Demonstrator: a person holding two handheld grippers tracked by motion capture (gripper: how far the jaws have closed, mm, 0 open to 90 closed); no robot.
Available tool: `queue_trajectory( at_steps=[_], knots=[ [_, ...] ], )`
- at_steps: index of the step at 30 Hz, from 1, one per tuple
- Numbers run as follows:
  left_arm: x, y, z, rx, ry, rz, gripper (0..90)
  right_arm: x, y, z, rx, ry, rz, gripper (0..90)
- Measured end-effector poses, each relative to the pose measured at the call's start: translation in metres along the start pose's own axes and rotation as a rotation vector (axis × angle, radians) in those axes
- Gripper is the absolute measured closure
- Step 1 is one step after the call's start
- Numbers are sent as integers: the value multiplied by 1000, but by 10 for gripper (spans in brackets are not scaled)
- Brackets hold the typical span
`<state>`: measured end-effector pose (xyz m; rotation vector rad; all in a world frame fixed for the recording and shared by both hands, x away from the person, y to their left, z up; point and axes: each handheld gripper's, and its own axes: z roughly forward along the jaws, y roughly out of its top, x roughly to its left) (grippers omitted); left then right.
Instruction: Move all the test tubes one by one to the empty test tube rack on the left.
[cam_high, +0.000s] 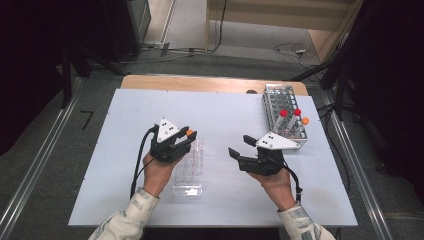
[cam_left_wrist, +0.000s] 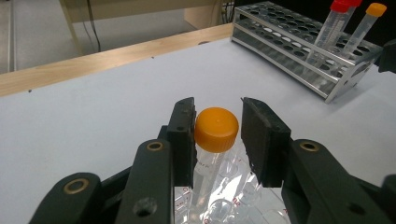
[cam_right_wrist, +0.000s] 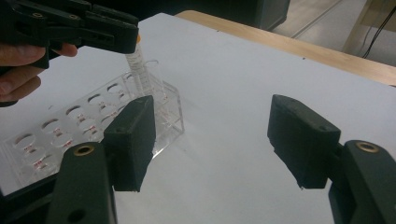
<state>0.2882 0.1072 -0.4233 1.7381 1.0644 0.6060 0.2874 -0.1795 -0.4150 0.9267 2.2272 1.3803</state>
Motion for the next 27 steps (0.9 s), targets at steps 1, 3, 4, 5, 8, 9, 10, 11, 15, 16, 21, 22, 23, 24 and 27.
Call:
queue_trajectory(
  at_steps=[1, 3, 4, 5, 8, 9, 10, 11, 15, 16, 21, 22, 23, 24, 27],
  knots=[
    [0, 0, 0, 0, -2, -4, 653, 0, 0, 0, -1, -2, 2, 306],
    [1, 0, 0, -4, -8, -12, 630, -1, 0, 0, -1, -5, 1, 306],
    [1, 1, -1, -7, -9, -16, 617, -2, 0, 0, 0, -10, 5, 306],
    [2, 1, -2, -8, -12, -23, 610, -3, -1, 0, -1, -12, 5, 306],
    [3, 2, -4, -21, -18, -40, 586, -7, -1, -2, -3, -28, 10, 306],
    [4, 2, -4, -24, -18, -43, 570, -8, -1, -3, -6, -37, 13, 306],
    [4, 2, -5, -26, -17, -48, 561, -10, -1, -4, -12, -46, 13, 308],
    [4, 3, -5, -27, -17, -51, 547, -12, -1, -5, -15, -57, 16, 308],
    [6, 3, -6, -29, -31, -74, 494, -24, 0, -12, -27, -114, 43, 309],
    [6, 3, -6, -30, -31, -79, 490, -27, 0, -14, -31, -130, 47, 309],
    [7, 4, -7, -35, -13, -82, 435, -46, 0, -27, -48, -216, 75, 309],
    [7, 4, -7, -37, -10, -83, 429, -51, 0, -30, -51, -226, 85, 309],
    [7, 4, -7, -38, -6, -82, 421, -55, 0, -33, -53, -239, 95, 308],
    [7, 4, -8, -42, -2, -82, 412, -59, -1, -35, -56, -251, 102, 309],
    [7, 4, -8, -44, 3, -82, 397, -68, -2, -43, -62, -291, 110, 309]
  ],
)
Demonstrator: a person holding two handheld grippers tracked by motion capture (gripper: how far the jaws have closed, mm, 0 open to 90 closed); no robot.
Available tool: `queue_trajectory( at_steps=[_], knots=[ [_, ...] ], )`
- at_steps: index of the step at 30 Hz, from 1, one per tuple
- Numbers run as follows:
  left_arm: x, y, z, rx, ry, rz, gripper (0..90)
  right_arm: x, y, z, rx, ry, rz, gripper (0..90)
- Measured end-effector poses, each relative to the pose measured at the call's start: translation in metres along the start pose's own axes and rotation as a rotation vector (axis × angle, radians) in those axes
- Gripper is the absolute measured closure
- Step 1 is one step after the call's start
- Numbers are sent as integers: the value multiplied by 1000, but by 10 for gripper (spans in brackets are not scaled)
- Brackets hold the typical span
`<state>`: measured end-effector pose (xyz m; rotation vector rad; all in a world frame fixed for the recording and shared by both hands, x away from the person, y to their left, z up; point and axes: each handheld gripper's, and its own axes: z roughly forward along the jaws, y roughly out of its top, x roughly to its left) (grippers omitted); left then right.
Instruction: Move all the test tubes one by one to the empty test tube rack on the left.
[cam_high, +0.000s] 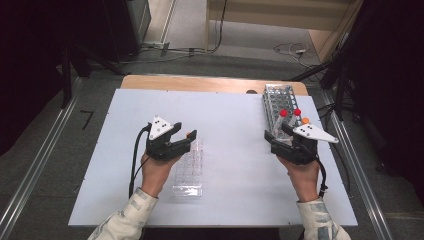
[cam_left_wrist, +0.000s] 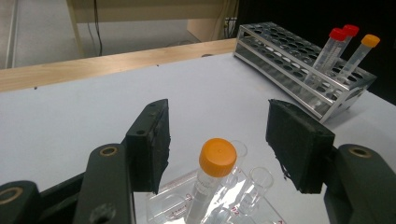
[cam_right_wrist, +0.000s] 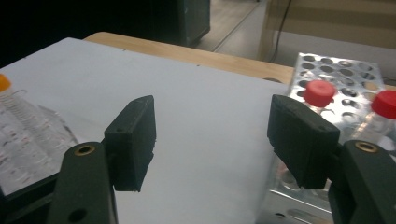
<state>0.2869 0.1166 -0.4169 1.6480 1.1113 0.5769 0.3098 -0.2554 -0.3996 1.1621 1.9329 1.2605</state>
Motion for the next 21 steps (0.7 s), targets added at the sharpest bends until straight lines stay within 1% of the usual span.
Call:
queue_trajectory(
  at_steps=[5, 8, 13, 17, 21],
  knots=[
    [1, 0, 0, -2, 3, -4, 391, -15, 0, -6, -8, -67, -3, 308],
    [1, 0, -1, -2, 1, -5, 391, -25, -2, -7, -5, -101, 11, 308],
    [1, 0, 0, -2, 1, -6, 391, -41, -7, -6, 13, -147, 28, 308],
    [1, 0, -1, -4, -1, -6, 391, -53, -12, -2, 40, -187, 46, 308],
    [1, 0, -1, -3, -3, -6, 391, -63, -18, 2, 50, -220, 65, 317]
  ],
)
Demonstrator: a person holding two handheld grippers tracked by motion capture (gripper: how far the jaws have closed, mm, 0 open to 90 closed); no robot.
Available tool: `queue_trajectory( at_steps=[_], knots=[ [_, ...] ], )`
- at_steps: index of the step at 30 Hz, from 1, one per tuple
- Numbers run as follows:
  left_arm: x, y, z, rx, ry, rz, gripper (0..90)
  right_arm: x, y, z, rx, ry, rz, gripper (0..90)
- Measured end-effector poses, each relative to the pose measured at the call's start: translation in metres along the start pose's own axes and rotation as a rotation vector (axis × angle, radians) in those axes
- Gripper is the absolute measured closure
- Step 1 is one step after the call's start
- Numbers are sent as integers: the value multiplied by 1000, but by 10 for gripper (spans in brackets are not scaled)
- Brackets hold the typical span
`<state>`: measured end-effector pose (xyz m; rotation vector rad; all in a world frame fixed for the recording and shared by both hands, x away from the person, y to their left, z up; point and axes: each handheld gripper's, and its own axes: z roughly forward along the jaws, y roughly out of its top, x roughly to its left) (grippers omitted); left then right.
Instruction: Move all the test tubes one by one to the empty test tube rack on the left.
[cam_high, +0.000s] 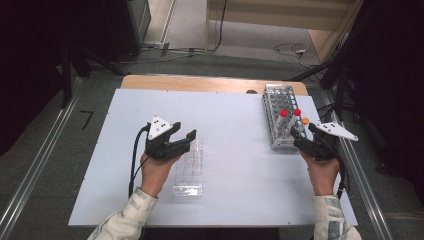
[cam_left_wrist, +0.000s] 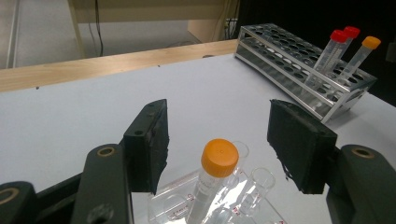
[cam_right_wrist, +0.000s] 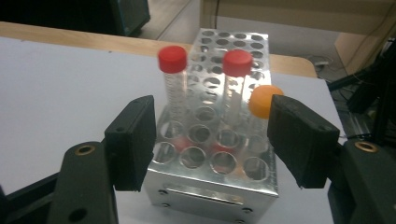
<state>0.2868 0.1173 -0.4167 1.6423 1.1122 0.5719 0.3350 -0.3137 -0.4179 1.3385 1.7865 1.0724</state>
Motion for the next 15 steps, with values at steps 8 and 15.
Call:
queue_trajectory(
  at_steps=[8, 15],
  knots=[
    [0, 0, -1, -1, -1, -2, 391, -14, -9, 18, 25, -46, 27, 384],
    [0, 0, -1, -6, -4, -4, 391, -21, -11, 35, 31, -53, 42, 513]
  ],
)
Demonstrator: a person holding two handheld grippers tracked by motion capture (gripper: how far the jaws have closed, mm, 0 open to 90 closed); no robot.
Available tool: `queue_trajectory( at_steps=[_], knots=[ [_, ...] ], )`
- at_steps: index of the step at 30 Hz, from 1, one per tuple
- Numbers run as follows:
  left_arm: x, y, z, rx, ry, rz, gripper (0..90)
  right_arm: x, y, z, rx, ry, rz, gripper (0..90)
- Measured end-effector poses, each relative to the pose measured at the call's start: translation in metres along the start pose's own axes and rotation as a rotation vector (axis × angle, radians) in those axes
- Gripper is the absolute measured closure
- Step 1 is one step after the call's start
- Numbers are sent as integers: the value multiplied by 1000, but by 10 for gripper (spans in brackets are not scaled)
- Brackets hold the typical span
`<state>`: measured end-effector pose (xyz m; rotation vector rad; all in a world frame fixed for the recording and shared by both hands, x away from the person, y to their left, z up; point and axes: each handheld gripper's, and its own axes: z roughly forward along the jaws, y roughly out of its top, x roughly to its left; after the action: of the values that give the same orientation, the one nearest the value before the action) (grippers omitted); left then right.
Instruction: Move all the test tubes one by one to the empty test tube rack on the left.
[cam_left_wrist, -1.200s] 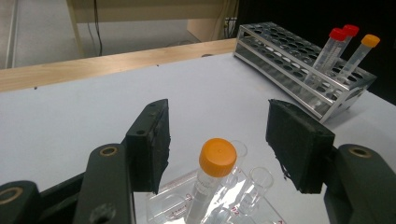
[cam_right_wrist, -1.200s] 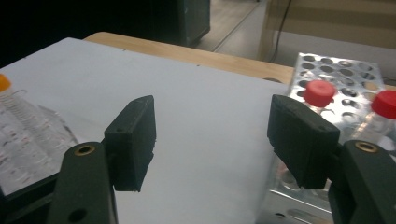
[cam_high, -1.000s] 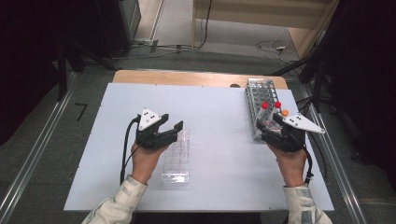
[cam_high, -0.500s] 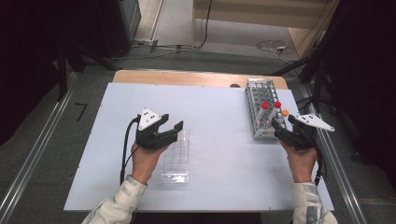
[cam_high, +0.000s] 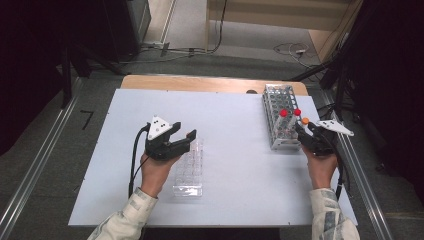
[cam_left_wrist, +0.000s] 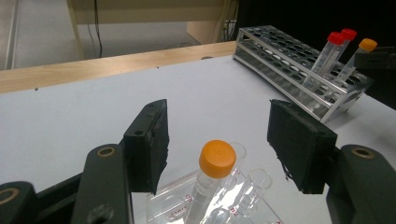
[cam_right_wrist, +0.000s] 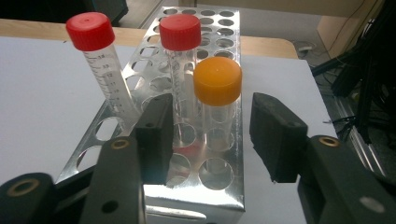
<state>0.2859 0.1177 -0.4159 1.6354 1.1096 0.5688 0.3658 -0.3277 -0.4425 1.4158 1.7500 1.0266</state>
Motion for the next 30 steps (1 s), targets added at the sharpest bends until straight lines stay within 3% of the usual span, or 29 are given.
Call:
queue_trajectory(
  at_steps=[9, 14, 24, 30],
  knots=[
    [0, 0, 0, 1, 2, 0, 392, 0, -3, 12, 24, -15, -23, 688],
    [0, 0, 0, 4, -2, 0, 391, -2, 0, 7, -5, -20, -15, 708],
    [0, 1, -1, 2, -2, 2, 351, 4, 30, -34, -145, -20, -27, 709],
    [-1, 3, -1, 18, 10, 7, 249, 17, 39, -53, -160, 16, -45, 709]
  ],
)
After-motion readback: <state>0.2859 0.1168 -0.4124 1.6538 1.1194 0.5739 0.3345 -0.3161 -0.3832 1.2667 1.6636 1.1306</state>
